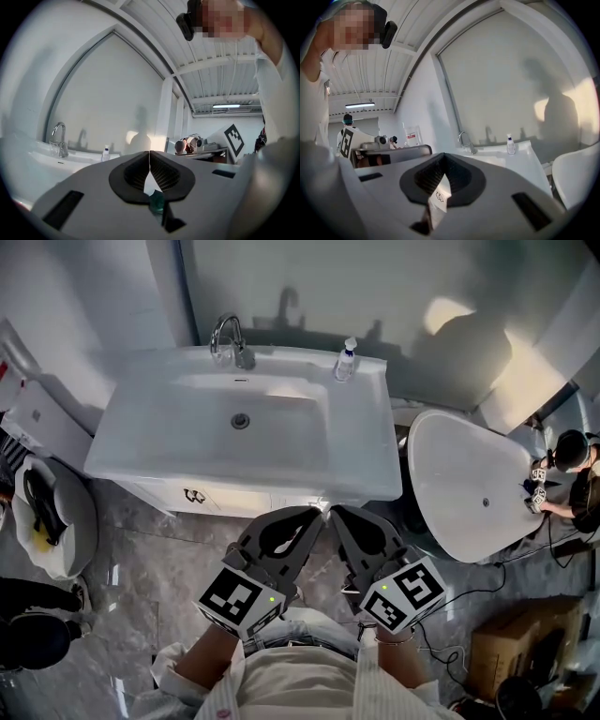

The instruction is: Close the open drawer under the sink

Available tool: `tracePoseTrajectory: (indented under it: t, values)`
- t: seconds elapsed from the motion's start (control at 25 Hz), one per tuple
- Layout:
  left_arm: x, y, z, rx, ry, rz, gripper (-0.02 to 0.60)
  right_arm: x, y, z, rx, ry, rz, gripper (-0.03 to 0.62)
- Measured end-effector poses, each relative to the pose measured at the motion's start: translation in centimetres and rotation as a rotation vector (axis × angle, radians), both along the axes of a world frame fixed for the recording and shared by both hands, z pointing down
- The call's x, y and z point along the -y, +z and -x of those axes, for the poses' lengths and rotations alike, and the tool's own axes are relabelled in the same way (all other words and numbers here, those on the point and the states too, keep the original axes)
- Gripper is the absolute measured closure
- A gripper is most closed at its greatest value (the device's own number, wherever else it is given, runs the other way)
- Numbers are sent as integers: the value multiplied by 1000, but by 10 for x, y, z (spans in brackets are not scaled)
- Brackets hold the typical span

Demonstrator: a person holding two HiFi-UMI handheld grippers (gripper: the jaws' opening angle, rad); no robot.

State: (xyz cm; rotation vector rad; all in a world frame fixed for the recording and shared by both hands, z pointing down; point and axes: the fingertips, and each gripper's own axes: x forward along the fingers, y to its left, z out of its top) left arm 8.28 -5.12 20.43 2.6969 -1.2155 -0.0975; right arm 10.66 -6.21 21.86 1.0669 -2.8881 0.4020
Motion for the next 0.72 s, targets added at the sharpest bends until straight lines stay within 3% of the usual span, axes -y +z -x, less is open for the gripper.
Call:
tracePoseTrajectory:
  t: [0.72]
  values:
    - [-3, -2, -2, 2, 24, -15, 565, -4, 1, -3, -47, -5, -11, 585]
